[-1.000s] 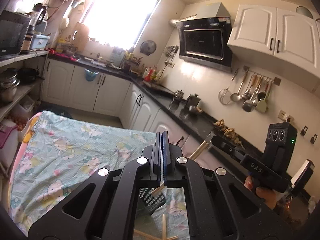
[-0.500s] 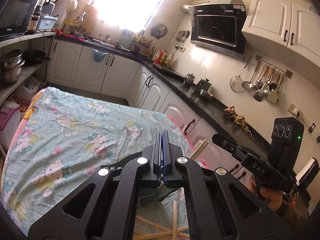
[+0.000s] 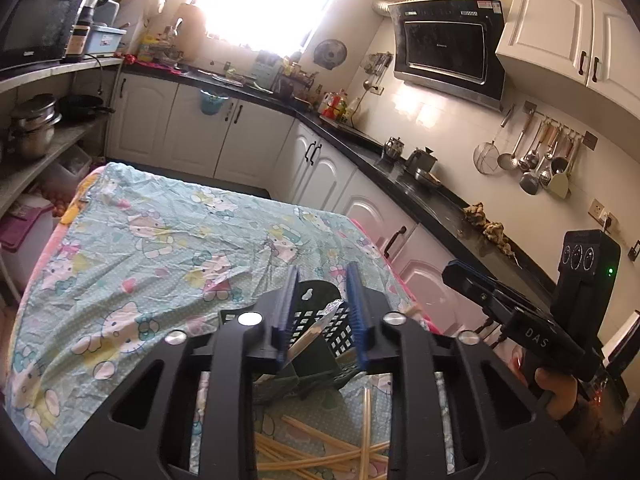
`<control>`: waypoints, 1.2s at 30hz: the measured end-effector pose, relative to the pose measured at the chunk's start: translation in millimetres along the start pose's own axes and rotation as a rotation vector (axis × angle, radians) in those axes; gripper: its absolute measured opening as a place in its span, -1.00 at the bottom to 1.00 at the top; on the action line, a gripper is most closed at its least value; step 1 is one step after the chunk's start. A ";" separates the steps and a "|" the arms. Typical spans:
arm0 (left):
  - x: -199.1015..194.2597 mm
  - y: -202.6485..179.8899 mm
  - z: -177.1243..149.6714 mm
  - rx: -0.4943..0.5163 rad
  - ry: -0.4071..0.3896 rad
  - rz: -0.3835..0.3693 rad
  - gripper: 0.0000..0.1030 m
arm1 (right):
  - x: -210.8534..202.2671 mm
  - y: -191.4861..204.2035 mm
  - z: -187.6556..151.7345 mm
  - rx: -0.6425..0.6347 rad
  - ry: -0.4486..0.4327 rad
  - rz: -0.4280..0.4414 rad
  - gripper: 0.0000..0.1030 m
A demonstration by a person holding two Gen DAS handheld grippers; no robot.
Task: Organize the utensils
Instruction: 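Open the left tool to release the chopstick into the caddy and withdraw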
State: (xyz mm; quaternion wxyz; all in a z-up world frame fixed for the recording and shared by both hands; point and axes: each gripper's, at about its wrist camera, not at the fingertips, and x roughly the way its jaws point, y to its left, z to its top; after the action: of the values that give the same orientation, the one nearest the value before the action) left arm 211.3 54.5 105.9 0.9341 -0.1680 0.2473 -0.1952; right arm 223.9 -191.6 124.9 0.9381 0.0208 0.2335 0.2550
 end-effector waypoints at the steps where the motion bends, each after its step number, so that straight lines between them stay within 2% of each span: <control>1: -2.4 -0.2 -0.2 0.000 -0.007 0.006 -0.40 | -1.7 0.0 -0.5 -0.005 -0.004 -0.004 -0.19; 3: -7.5 0.4 0.3 -0.004 -0.019 0.021 -0.08 | -5.2 1.4 -0.9 -0.017 -0.011 -0.012 -0.10; 7: -19.4 -0.7 -0.2 -0.007 -0.049 0.043 0.25 | -13.9 3.7 -2.4 -0.037 -0.030 -0.023 0.08; 9: -25.5 -1.7 -1.0 -0.008 -0.062 0.051 0.53 | -17.9 4.5 -3.4 -0.042 -0.037 -0.025 0.16; 14: -36.2 -6.9 -4.5 0.000 -0.076 0.056 0.78 | -26.9 5.8 -6.1 -0.051 -0.053 -0.030 0.30; 27: -68.9 -10.7 -19.7 0.007 -0.121 0.076 0.79 | -49.4 16.5 -15.2 -0.081 -0.073 -0.029 0.41; 36: -81.8 -5.5 -38.4 -0.020 -0.111 0.079 0.79 | -59.3 28.0 -32.4 -0.121 -0.059 -0.026 0.47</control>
State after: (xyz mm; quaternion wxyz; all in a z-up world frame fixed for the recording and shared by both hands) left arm 124.0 78.0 109.0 0.9516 -0.1779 0.2036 -0.1461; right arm 151.1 -198.8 125.8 0.9473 -0.0315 0.1900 0.2558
